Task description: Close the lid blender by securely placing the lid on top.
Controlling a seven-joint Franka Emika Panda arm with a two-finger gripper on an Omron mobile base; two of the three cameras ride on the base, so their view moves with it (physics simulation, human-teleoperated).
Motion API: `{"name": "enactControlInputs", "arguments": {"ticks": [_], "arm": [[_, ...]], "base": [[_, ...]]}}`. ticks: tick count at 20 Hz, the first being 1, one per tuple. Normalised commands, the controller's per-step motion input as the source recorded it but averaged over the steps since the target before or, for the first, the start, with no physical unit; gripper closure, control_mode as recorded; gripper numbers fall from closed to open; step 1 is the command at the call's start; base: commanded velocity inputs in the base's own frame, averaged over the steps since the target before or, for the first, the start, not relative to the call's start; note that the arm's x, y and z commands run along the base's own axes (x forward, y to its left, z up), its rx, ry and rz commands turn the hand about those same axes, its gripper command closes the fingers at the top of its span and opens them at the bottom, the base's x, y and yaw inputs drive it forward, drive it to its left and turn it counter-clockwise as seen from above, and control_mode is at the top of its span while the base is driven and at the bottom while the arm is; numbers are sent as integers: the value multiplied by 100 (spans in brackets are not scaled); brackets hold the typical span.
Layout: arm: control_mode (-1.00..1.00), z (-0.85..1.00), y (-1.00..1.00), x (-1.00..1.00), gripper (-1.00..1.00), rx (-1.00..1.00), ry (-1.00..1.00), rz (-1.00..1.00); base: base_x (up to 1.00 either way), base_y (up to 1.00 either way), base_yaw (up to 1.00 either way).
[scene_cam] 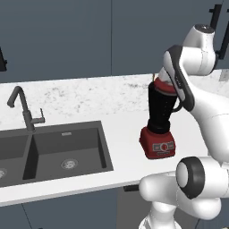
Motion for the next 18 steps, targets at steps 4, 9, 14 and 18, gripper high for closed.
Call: {"name": "enactControlInputs", "arguments": {"ticks": [4, 9, 14, 18], "arm": [[-100, 20, -14, 0, 100, 0, 2, -4], [-100, 3, -1, 3, 100, 0, 3, -3], [-100, -4, 6, 23, 100, 0, -1, 0], [-100, 0, 1, 34, 100, 0, -5, 0]], "base": [[0, 0, 0], [0, 0, 0], [0, 0, 0], [0, 0, 0]]}}
